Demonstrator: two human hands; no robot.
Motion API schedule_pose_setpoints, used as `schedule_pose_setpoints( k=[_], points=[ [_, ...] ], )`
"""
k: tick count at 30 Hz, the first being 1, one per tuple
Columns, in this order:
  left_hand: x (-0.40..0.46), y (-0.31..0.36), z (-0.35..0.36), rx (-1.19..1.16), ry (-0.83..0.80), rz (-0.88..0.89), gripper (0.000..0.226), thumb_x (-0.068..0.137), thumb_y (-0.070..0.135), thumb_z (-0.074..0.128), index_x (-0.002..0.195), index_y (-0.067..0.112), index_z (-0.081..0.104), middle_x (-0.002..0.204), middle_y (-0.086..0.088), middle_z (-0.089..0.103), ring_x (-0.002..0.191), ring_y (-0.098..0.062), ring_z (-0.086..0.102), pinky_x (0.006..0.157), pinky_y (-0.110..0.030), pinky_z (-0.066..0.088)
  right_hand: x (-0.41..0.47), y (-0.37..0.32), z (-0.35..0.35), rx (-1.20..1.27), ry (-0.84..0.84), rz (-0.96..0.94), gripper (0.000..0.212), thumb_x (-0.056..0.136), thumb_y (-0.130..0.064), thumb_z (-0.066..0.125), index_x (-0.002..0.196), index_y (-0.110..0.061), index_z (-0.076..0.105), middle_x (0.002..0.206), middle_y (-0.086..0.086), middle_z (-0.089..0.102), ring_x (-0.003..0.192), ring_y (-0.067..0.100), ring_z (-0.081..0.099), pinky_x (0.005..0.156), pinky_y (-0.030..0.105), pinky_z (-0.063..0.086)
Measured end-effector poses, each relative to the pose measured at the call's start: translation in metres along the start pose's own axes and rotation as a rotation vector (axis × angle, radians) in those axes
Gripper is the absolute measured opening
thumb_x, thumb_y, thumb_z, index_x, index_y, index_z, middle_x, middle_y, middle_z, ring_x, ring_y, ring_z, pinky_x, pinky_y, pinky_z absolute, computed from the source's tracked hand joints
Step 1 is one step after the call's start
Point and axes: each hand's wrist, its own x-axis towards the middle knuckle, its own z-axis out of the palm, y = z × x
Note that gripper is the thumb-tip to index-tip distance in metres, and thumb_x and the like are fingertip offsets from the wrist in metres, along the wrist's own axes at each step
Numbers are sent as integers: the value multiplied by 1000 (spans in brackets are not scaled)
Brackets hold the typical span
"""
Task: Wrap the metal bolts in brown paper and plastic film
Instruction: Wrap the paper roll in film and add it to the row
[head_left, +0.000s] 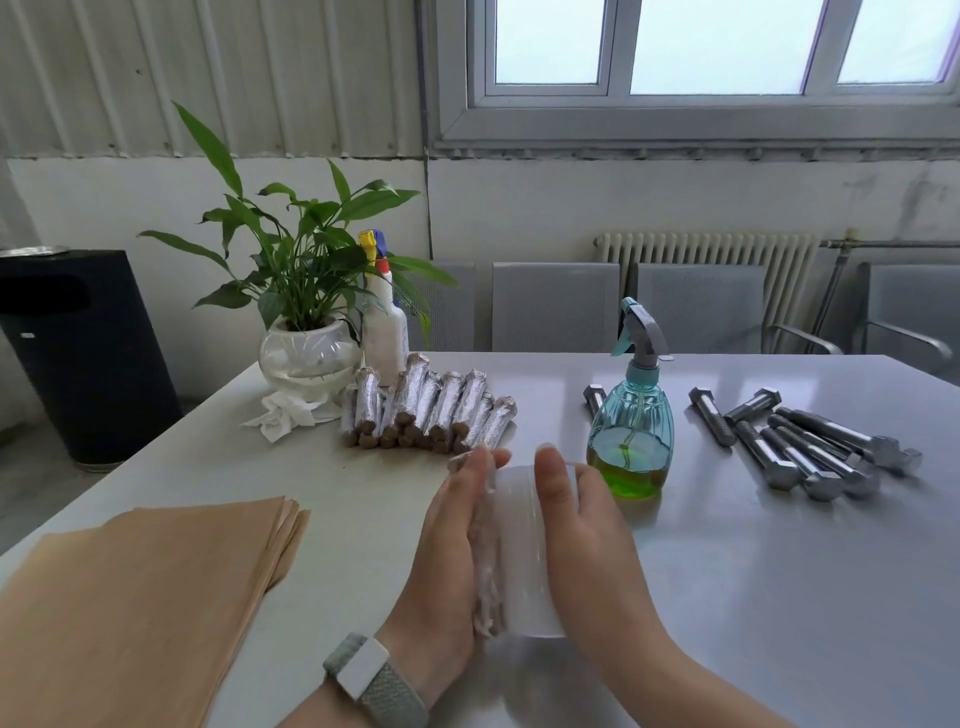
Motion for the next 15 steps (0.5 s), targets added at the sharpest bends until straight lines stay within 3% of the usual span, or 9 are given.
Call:
schedule_pose_setpoints(
  k=[2,3,5,7,9,11,15],
  points=[
    [-11,1,16,-5,-134,74,94,78,56,46,141,-13,33,137,-52,23,67,18,59,66,2,41,1,12,22,-146,-50,-2,47,90,-78,18,122,-54,42,126,-22,56,112,1,52,92,22,39],
    [-15,4,20,-4,-135,75,92,78,45,39,141,-20,25,139,-54,13,62,22,55,64,5,37,0,13,28,-154,-62,14,30,95,-72,19,118,-62,34,130,-17,52,117,5,48,94,24,32],
    [-2,3,16,-42,-26,-21,80,71,49,62,127,-8,56,131,-43,46,76,3,69,67,-9,49,2,2,14,57,-78,72,27,91,-69,38,99,-55,59,110,-17,66,105,14,64,87,27,45],
    [6,0,-6,-14,59,-44,55,81,58,54,106,13,74,110,-22,70,92,-24,72,68,-29,57,3,-4,-13,336,-192,163,41,78,-69,55,95,-38,74,96,-3,76,90,21,72,81,41,59],
    [12,-4,-16,65,127,-15,51,88,56,47,103,15,74,103,-16,73,92,-26,72,68,-30,57,3,-7,-25,432,-321,262,54,68,-70,65,100,-28,76,99,7,76,92,27,73,87,50,57],
    [15,-4,-14,150,161,5,54,89,57,44,106,14,71,101,-13,74,94,-26,72,71,-31,57,3,-4,-21,399,-349,291,59,69,-73,69,106,-27,73,103,6,75,96,26,72,91,51,55],
    [18,2,-16,268,239,69,58,88,58,46,106,7,65,97,-24,70,92,-33,70,82,-53,56,6,3,-15,219,-175,151,66,67,-77,64,109,-26,65,100,-5,74,92,10,71,87,39,56]
  ],
)
